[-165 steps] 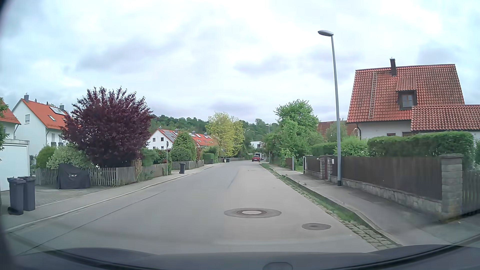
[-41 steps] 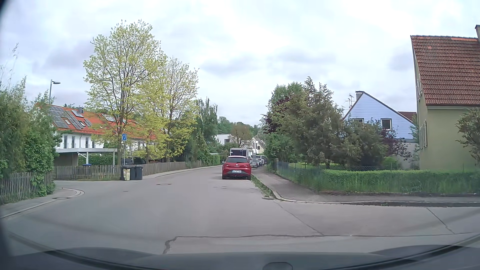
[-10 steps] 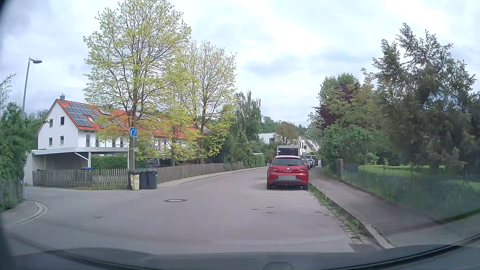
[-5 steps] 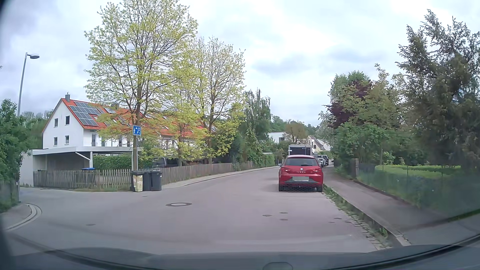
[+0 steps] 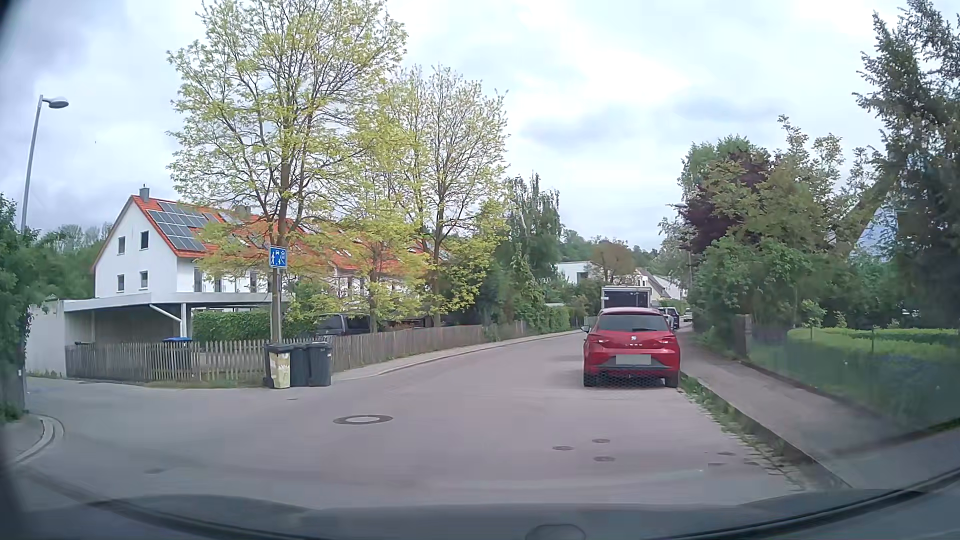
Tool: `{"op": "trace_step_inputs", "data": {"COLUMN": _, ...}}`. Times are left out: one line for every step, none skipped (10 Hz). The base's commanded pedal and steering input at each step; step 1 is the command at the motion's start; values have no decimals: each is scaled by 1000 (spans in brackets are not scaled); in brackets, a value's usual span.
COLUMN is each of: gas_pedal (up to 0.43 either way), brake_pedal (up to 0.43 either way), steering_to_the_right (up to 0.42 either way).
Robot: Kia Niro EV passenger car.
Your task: Follow the waypoints while adhering to traffic rules and regulations
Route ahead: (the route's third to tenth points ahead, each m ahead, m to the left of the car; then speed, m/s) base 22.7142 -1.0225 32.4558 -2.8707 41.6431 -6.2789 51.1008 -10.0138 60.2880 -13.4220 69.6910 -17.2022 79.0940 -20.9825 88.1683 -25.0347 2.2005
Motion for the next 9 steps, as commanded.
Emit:
{"op": "trace_step_inputs", "data": {"gas_pedal": 98, "brake_pedal": 0, "steering_to_the_right": -119}}
{"op": "trace_step_inputs", "data": {"gas_pedal": 98, "brake_pedal": 0, "steering_to_the_right": -117}}
{"op": "trace_step_inputs", "data": {"gas_pedal": 110, "brake_pedal": 0, "steering_to_the_right": -113}}
{"op": "trace_step_inputs", "data": {"gas_pedal": 110, "brake_pedal": 0, "steering_to_the_right": -106}}
{"op": "trace_step_inputs", "data": {"gas_pedal": 118, "brake_pedal": 0, "steering_to_the_right": -98}}
{"op": "trace_step_inputs", "data": {"gas_pedal": 118, "brake_pedal": 0, "steering_to_the_right": -92}}
{"op": "trace_step_inputs", "data": {"gas_pedal": 118, "brake_pedal": 0, "steering_to_the_right": -87}}
{"op": "trace_step_inputs", "data": {"gas_pedal": 118, "brake_pedal": 0, "steering_to_the_right": -84}}
{"op": "trace_step_inputs", "data": {"gas_pedal": 118, "brake_pedal": 0, "steering_to_the_right": -83}}
